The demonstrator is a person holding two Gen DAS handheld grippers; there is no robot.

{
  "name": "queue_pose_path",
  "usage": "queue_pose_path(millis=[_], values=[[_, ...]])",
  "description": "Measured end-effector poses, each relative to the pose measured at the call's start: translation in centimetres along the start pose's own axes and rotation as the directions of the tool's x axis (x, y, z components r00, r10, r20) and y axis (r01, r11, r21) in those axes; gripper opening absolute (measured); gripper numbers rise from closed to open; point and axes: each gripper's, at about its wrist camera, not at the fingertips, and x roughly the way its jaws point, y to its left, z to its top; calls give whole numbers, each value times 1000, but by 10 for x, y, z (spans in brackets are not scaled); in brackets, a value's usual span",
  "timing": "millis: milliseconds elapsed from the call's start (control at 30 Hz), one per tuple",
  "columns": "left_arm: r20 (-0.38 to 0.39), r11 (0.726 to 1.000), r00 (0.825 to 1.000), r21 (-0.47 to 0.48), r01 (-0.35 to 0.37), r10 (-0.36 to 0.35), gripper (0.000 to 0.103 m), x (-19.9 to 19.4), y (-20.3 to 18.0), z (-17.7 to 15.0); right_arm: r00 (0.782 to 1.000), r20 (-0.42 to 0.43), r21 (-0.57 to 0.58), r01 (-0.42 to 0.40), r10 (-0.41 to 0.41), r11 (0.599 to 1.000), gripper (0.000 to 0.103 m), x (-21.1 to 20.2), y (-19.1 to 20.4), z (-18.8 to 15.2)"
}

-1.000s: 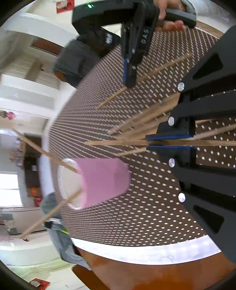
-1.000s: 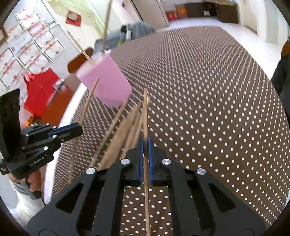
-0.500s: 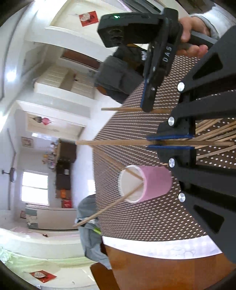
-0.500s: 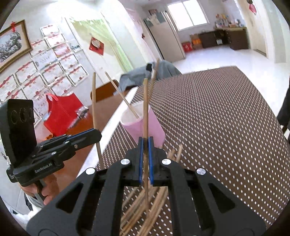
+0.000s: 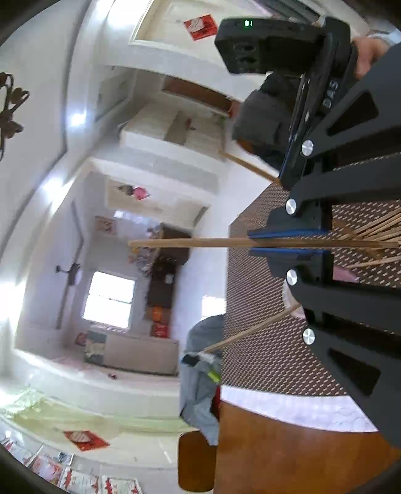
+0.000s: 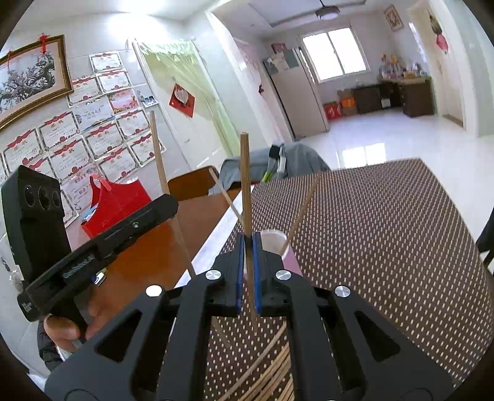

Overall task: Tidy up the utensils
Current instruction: 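Lift both held chopsticks and carry them above the pink cup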

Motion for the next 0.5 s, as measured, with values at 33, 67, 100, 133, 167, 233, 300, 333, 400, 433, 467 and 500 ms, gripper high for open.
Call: queue_pose_path(millis=[33,67,100,133,167,233,300,333,400,433,467,500], values=[[23,1000,1000,-3,-12,12,6,1,1,3,1000,10,-7,2,-2,1000,6,1,3,5],[44,1000,999,-11,-20,20,6,1,3,6,1000,19,-10,4,-4,1000,6,0,4,8],[54,1000,998,-16,-27,27,6,1,4,7,1000,29,-17,6,-5,1000,6,0,6,12],[66,999,997,-27,-36,38,6,2,6,10,999,40,-28,9,-7,1000,6,1,10,18],[74,999,996,-38,-38,41,6,3,8,12,999,51,-36,11,-9,999,6,1,13,22],[96,997,994,-56,-44,49,6,5,11,17,998,66,-51,14,-10,999,6,0,16,27],[123,997,990,-61,-57,64,6,5,11,21,996,90,-67,20,-14,998,6,2,22,35],[146,996,986,-63,-68,77,6,5,12,23,995,96,-75,23,-16,997,6,3,24,38],[174,995,981,-64,-80,90,6,4,11,26,993,116,-82,25,-15,996,6,6,30,44],[189,994,977,-65,-90,100,6,5,12,28,992,127,-87,28,-17,996,6,9,33,47],[210,993,972,-68,-98,110,6,6,14,29,990,137,-89,32,-20,995,6,11,35,49],[220,993,969,-65,-100,112,6,7,15,30,988,150,-93,40,-25,995,6,12,37,51]])
